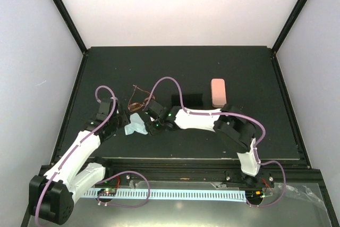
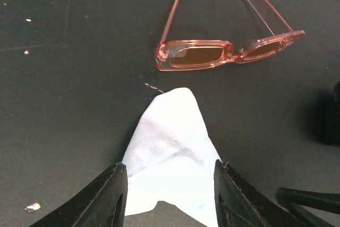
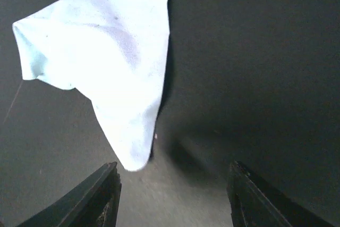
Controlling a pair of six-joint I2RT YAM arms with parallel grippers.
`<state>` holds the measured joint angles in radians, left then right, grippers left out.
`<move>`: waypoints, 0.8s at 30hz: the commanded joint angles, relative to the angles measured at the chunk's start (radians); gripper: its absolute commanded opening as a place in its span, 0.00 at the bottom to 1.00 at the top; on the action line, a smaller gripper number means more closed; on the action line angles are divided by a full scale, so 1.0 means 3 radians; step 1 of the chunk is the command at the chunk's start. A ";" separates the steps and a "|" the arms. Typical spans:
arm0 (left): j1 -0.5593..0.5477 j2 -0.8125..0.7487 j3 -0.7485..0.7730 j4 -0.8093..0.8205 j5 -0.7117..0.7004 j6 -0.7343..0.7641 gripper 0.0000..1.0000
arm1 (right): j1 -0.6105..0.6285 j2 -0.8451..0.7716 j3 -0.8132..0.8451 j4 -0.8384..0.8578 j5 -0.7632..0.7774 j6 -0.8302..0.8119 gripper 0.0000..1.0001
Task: Organize the sunglasses
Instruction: Adjust the glasses cleaning cloth at the center of the board.
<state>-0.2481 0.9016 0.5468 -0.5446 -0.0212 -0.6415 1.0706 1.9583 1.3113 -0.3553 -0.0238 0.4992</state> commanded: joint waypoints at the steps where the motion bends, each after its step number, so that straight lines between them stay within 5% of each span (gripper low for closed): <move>1: 0.0074 -0.0104 -0.0042 -0.0063 -0.0014 -0.0051 0.46 | 0.0021 0.0242 0.0273 0.0168 -0.0254 0.0090 0.55; 8: 0.0102 -0.0093 -0.0066 -0.0072 0.0054 -0.0035 0.46 | 0.0022 0.0697 0.0569 0.0171 -0.0269 0.0269 0.46; 12: 0.0111 -0.0081 -0.0068 -0.0062 0.0078 -0.0021 0.46 | 0.0017 0.0788 0.0628 0.0122 -0.0294 0.0330 0.30; 18: 0.0116 0.0014 -0.0064 0.0027 0.0236 0.0040 0.47 | 0.0018 0.0402 0.0296 0.0093 -0.0047 0.0346 0.02; 24: 0.0112 0.0315 -0.0016 0.0202 0.0630 0.0274 0.51 | 0.0004 -0.0094 -0.0137 -0.0063 0.0064 0.0176 0.01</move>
<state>-0.2218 0.9455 0.5262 -0.5346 0.0639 -0.6209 1.0725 2.0384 1.3357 -0.3344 -0.0460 0.5877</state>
